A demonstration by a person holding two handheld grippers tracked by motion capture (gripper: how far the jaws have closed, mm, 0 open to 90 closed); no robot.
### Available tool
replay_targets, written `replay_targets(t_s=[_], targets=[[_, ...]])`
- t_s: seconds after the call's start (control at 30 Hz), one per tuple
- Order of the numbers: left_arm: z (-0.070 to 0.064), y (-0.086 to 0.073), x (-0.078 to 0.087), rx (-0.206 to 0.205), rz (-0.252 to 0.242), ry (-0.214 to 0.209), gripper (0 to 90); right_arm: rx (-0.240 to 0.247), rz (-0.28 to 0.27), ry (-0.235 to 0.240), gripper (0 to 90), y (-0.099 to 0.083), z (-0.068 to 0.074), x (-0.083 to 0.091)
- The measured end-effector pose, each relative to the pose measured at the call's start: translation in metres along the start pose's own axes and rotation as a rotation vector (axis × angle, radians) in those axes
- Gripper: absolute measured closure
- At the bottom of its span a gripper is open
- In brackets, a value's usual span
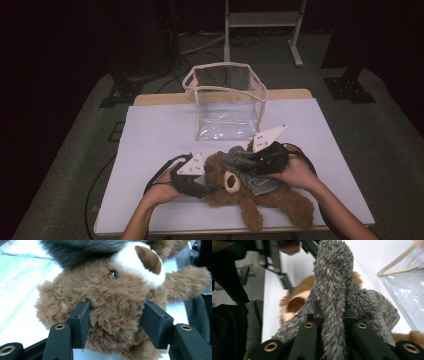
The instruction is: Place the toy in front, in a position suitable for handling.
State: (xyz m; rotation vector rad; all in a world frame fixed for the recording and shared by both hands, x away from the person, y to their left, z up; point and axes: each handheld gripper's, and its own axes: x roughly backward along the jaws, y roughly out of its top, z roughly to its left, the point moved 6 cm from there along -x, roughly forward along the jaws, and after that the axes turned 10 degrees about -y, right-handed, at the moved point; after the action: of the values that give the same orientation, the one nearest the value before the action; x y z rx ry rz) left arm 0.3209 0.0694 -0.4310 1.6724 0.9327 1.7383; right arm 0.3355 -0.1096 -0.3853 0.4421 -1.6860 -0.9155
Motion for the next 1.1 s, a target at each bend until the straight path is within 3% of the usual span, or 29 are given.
replay_targets(t_s=[0.2, 0.33, 0.4, 0.43, 0.53, 0.57, 0.63, 0.93, 1.1], targets=[[0.02, 0.006, -0.001, 0.063, -0.046, 0.036, 42.5, 0.021, -0.01, -0.004, 79.8, -0.004, 0.011, 0.011], [0.019, 0.006, 0.0, 0.055, -0.036, 0.02, 42.4, 0.044, 0.014, -0.033, 79.9, -0.01, 0.013, 0.005], [0.016, 0.004, 0.003, 0.052, -0.032, 0.005, 42.0, 0.047, 0.024, -0.051, 80.0, -0.014, 0.008, 0.001], [0.014, 0.002, 0.005, 0.054, -0.034, -0.009, 41.9, 0.024, 0.032, -0.074, 80.0, -0.016, -0.002, -0.003], [0.014, 0.0, 0.004, 0.056, -0.031, -0.009, 41.1, 0.005, 0.04, -0.098, 80.1, -0.017, -0.012, -0.005], [0.015, -0.001, 0.002, 0.061, -0.035, -0.008, 41.2, -0.024, 0.041, -0.118, 80.1, -0.017, -0.024, -0.008], [0.017, -0.001, -0.001, 0.064, -0.038, -0.003, 41.3, -0.043, 0.037, -0.119, 80.0, -0.015, -0.029, -0.009], [0.023, 0.006, -0.007, 0.06, -0.046, 0.01, 41.8, 0.017, 0.006, -0.091, 80.0, 0.007, -0.009, -0.012], [0.023, 0.007, -0.007, 0.057, -0.047, 0.014, 42.7, 0.015, 0.01, -0.087, 80.0, -0.002, -0.009, -0.011]])
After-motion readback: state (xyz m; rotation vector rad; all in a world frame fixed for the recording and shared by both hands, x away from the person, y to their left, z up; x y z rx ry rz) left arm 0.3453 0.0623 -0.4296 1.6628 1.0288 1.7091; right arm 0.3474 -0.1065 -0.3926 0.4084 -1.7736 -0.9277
